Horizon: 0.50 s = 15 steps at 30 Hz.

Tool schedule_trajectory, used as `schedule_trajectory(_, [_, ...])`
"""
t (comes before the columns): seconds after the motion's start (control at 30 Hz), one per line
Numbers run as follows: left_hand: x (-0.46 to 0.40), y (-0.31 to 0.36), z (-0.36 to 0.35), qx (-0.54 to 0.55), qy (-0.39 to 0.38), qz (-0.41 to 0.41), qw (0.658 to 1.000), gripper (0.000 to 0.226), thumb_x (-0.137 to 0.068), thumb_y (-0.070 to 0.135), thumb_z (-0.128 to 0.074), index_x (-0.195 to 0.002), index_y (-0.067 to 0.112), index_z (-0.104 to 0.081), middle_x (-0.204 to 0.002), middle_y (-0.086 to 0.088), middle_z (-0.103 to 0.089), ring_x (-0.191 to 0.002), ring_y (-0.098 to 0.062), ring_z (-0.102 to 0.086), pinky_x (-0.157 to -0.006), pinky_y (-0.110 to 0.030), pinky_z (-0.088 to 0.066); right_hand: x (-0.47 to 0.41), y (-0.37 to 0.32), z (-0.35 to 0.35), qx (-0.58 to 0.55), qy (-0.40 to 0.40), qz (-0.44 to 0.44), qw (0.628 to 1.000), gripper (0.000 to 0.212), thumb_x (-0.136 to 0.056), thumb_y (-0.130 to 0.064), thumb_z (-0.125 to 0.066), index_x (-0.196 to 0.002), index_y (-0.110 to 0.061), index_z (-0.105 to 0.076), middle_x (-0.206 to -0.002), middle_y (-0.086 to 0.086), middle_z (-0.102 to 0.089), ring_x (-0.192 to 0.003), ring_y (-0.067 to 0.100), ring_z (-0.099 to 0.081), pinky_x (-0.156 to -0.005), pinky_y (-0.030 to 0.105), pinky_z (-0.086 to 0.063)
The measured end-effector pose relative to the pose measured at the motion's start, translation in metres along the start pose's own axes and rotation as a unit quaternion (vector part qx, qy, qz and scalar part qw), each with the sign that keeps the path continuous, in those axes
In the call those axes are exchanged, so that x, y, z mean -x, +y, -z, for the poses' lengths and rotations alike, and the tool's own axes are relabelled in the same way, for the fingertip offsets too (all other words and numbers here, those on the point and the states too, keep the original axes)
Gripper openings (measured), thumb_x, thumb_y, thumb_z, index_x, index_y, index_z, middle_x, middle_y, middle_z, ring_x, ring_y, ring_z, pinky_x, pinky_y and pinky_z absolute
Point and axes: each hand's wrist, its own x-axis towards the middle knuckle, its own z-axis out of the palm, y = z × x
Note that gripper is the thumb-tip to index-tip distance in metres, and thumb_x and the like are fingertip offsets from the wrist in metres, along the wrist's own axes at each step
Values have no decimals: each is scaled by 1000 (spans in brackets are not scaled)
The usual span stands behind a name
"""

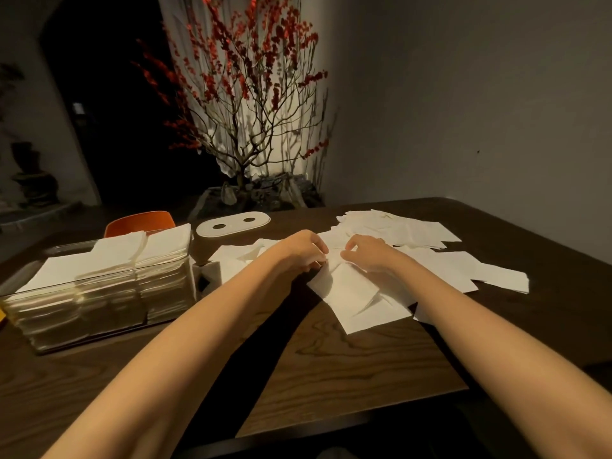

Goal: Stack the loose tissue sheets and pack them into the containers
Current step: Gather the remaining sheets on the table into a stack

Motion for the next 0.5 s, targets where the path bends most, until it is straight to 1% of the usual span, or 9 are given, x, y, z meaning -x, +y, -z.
schedule_trajectory(0.07, [-8,-3,-1,2,16,6,1000,17,-95,6,-55,-111,6,-62,-103,-8,-63,-99,-22,-63,-74,-25,-52,-7,5,-4,12,9,-5,1000,37,-98,-39,-46,-131,-23,-47,-141,6,-45,-127,27,-41,-107,47,-37])
schedule_trajectory(0.17, [-20,-11,-3,6,41,14,999,9,-95,6,-53,-99,10,-61,-101,-8,-61,-99,-21,-60,-70,-23,-51,-16,8,-8,49,2,11,999,45,-95,-43,-52,-135,-25,-44,-146,7,-39,-133,29,-34,-109,47,-29])
schedule_trajectory(0.2, [-24,-15,-4,6,50,17,999,10,-95,5,-53,-95,12,-60,-100,-7,-61,-100,-21,-60,-73,-25,-51,-18,8,-10,56,-3,20,998,51,-94,-47,-52,-139,-25,-41,-148,6,-36,-135,29,-31,-109,48,-27])
schedule_trajectory(0.23, [-28,-19,-5,5,59,20,998,14,-94,3,-52,-92,14,-60,-102,-7,-61,-103,-22,-59,-78,-28,-52,-20,7,-12,62,-11,27,998,57,-93,-51,-51,-142,-26,-37,-151,6,-32,-137,29,-29,-110,49,-26])
schedule_trajectory(0.3, [-35,-28,-6,3,77,29,997,21,-90,-1,-51,-87,18,-59,-110,-9,-62,-111,-24,-57,-90,-34,-51,-27,5,-16,85,-43,35,995,67,-92,-58,-47,-148,-27,-27,-157,6,-22,-142,31,-22,-112,51,-22])
schedule_trajectory(0.33, [-38,-31,-6,4,86,32,996,23,-89,-2,-50,-86,19,-58,-114,-10,-61,-113,-25,-56,-92,-35,-51,-31,3,-19,101,-58,37,993,71,-92,-59,-46,-150,-26,-22,-158,6,-19,-143,32,-19,-113,51,-20])
schedule_trajectory(0.4, [-43,-38,-8,3,104,38,994,21,-89,-2,-50,-91,18,-57,-118,-11,-61,-112,-25,-56,-89,-33,-49,-38,-2,-23,117,-67,35,990,74,-92,-59,-46,-151,-25,-18,-159,7,-16,-144,33,-16,-113,53,-19])
schedule_trajectory(0.5, [-49,-45,-9,-10,126,40,991,22,-91,-2,-50,-101,15,-60,-118,-10,-61,-109,-22,-57,-85,-28,-48,-46,-10,-24,113,-57,28,992,75,-91,-58,-48,-150,-24,-20,-158,8,-18,-143,34,-17,-112,53,-21])
